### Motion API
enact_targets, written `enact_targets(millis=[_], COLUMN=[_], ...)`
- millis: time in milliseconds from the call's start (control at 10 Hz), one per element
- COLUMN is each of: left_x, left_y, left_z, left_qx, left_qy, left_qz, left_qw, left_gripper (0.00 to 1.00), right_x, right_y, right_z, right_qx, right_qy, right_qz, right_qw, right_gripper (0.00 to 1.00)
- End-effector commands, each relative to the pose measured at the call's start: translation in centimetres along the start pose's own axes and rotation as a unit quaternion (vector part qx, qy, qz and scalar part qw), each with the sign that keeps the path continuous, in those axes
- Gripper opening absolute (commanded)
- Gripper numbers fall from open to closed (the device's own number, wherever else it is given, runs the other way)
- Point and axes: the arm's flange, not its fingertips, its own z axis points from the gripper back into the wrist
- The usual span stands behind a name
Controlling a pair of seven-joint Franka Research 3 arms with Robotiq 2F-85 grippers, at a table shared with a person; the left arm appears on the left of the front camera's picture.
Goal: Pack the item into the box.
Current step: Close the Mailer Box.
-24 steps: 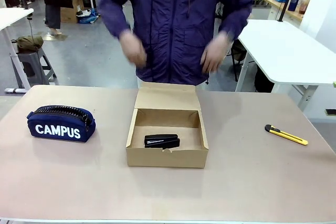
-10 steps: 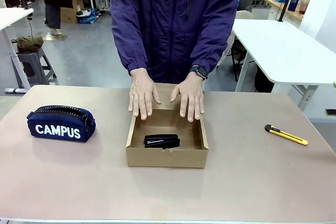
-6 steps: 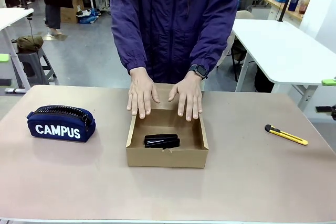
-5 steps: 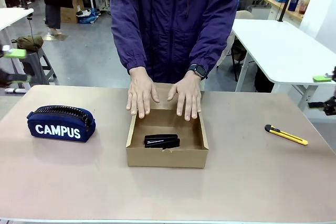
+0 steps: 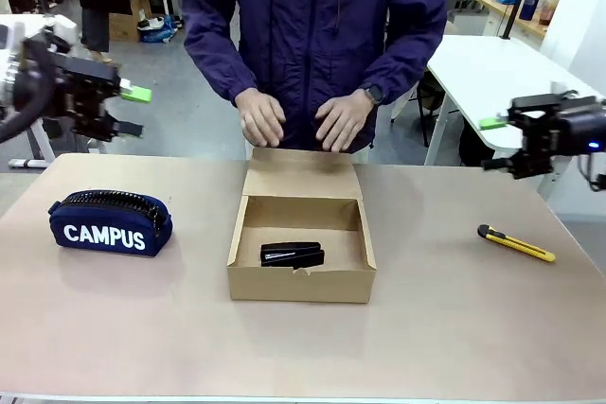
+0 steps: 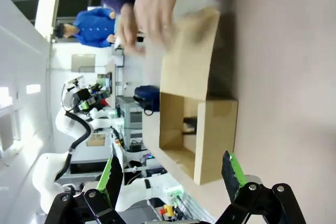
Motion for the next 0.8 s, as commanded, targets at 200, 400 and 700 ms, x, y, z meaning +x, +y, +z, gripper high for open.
enact_targets(millis=[200, 400, 700], left_x=[2.3, 2.0, 1.0], left_y=[5.2, 7.7, 10.0], left_z=[-8.9, -11.9, -14.2], left_qx=[0.017, 0.047, 0.063], left_qy=[0.042, 0.040, 0.035], left_qz=[-0.033, -0.028, -0.029], left_qw=[0.998, 0.998, 0.997], left_gripper=[1.00, 1.00, 1.00], right_x=[6.7, 8.7, 8.0], right_y=[0.9, -0.4, -2.1], right_z=[-8.6, -13.5, -18.3], right_qx=[-0.042, -0.086, -0.098], right_qy=[-0.024, -0.031, 0.009], right_qz=[0.006, 0.006, 0.001], right_qw=[0.999, 0.996, 0.995], right_gripper=[1.00, 1.00, 1.00])
